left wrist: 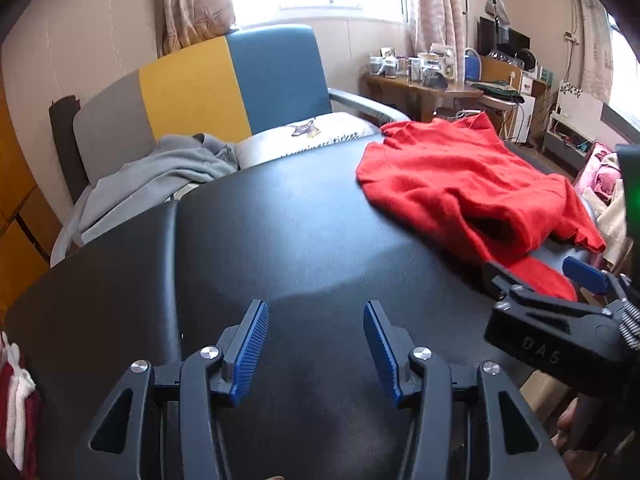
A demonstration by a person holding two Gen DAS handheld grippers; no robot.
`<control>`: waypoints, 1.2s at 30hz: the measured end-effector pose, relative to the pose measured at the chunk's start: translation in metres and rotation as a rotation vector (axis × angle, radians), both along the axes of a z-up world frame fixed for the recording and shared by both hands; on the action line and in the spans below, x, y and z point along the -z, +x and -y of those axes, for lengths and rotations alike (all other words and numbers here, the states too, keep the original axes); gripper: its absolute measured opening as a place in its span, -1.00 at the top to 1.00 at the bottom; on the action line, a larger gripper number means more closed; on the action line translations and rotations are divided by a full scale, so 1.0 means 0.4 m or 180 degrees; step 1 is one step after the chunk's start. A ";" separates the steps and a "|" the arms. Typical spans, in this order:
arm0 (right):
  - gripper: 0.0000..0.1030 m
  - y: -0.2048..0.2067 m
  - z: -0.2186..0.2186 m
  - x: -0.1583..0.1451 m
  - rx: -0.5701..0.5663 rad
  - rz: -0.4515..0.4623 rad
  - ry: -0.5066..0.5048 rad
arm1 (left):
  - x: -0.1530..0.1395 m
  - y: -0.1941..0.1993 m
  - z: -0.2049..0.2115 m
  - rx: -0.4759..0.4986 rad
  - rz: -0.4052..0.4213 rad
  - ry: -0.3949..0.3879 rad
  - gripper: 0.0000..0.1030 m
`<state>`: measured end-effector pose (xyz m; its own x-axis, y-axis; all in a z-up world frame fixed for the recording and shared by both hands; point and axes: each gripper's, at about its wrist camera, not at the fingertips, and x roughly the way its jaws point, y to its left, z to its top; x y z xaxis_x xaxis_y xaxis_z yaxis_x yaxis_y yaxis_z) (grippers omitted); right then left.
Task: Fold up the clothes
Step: 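Move both open tools toward the crumpled red sweater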
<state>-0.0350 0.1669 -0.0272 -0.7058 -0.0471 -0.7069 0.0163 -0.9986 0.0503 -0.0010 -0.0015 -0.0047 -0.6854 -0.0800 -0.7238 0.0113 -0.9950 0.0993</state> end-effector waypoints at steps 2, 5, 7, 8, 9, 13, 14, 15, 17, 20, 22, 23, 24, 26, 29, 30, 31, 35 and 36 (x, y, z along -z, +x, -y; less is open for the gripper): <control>-1.00 0.003 0.000 -0.001 0.0005 -0.0009 -0.0018 | 0.013 -0.003 0.004 -0.0014 0.0043 0.0008 0.01; -1.00 0.010 0.004 0.002 -0.0011 0.0012 -0.0028 | 0.032 -0.007 0.010 -0.0036 0.0106 0.0019 0.01; -1.00 0.002 0.017 0.019 -0.0038 0.0117 0.0018 | 0.045 -0.010 0.015 -0.0050 0.0149 0.0026 0.01; -1.00 -0.001 0.023 0.026 -0.0052 0.0153 0.0030 | 0.051 -0.011 0.017 -0.0057 0.0170 0.0030 0.01; -1.00 0.000 0.025 0.029 -0.0078 0.0145 0.0010 | 0.060 -0.013 0.020 -0.0051 0.0210 0.0036 0.01; -1.00 0.003 0.016 0.057 -0.0317 0.0162 -0.0208 | 0.105 -0.025 0.032 -0.0080 0.0432 -0.0001 0.01; -1.00 0.003 0.015 0.067 -0.0386 0.0194 -0.0276 | 0.120 -0.027 0.037 -0.0091 0.0472 -0.0006 0.01; -1.00 0.002 0.014 0.077 -0.0456 0.0226 -0.0344 | 0.134 -0.028 0.044 -0.0111 0.0517 -0.0009 0.01; -0.97 0.002 0.011 0.096 -0.0595 0.0290 -0.0480 | 0.161 -0.027 0.065 -0.0157 0.0591 0.0006 0.01; -0.31 -0.006 -0.006 0.116 -0.0694 0.0311 -0.0671 | 0.211 -0.030 0.111 -0.0212 0.0751 0.0221 0.01; -0.25 -0.029 -0.016 0.104 -0.0677 0.0239 -0.0619 | 0.224 -0.018 0.150 -0.0188 0.0673 0.0535 -0.05; -0.25 -0.044 -0.022 0.094 -0.0672 0.0178 -0.0566 | 0.230 -0.011 0.169 -0.0174 0.0629 0.0696 -0.09; -0.25 -0.064 -0.025 0.083 -0.0666 0.0099 -0.0449 | 0.232 -0.006 0.186 -0.0153 0.0596 0.0872 -0.14; -0.41 -0.116 -0.024 0.063 -0.0647 -0.0012 -0.0156 | 0.236 0.006 0.218 -0.0126 0.0502 0.1209 -0.17; -0.85 -0.217 -0.009 0.068 -0.0717 0.0023 0.0150 | 0.242 0.016 0.249 -0.0144 0.0417 0.1553 -0.19; -0.85 -0.246 -0.001 0.080 -0.0731 0.0106 0.0205 | 0.244 0.016 0.252 -0.0137 0.0399 0.1619 -0.21; -0.86 -0.272 0.008 0.096 -0.0757 0.0203 0.0212 | 0.247 0.020 0.254 -0.0121 0.0381 0.1672 -0.22; -1.00 -0.240 0.003 0.105 -0.0957 0.0349 -0.0303 | 0.252 0.021 0.272 -0.0042 0.0340 0.1846 -0.24; -1.00 -0.232 0.001 0.107 -0.1006 0.0386 -0.0432 | 0.246 0.012 0.278 -0.0041 0.0344 0.1890 -0.24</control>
